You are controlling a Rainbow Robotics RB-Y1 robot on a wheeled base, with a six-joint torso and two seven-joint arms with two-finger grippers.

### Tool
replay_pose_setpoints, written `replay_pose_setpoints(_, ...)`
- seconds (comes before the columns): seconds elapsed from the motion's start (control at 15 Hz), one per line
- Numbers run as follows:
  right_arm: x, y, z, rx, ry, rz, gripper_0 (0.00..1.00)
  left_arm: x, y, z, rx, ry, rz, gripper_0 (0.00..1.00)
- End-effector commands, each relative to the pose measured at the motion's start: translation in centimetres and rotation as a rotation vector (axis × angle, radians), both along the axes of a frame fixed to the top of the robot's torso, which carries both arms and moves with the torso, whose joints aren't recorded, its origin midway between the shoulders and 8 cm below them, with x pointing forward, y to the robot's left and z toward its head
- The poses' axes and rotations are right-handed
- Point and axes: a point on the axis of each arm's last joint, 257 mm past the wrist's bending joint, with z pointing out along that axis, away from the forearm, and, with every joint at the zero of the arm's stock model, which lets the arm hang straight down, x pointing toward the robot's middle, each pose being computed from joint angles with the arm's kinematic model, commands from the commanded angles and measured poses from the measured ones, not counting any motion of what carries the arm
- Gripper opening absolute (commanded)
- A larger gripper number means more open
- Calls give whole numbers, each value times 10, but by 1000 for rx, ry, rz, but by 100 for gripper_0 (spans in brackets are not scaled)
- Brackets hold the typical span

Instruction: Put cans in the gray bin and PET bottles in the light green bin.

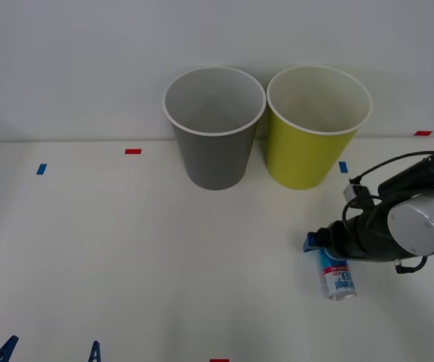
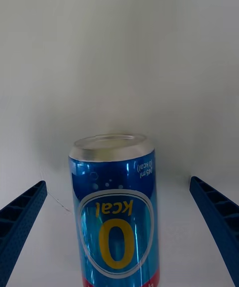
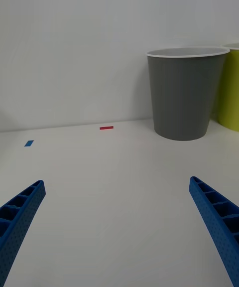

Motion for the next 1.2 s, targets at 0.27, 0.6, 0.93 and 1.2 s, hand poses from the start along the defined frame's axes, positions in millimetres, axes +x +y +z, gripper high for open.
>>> replay_pose_setpoints(0.27, 0, 3, -6, -9, 6, -5, 100, 0, 0, 0, 0, 0, 0, 100)
replay_pose_setpoints(0.6, 2, 1, -8, -32, -1, -6, 0, 0, 0, 0, 0, 0, 0, 100)
replay_pose_setpoints(0.93, 3, 3, -8, -39, -12, 3, 0, 0, 0, 0, 0, 0, 0, 100)
replay_pose_setpoints(1.2, 1, 3, -9, -38, -10, 12, 0, 0, 0, 0, 0, 0, 0, 100)
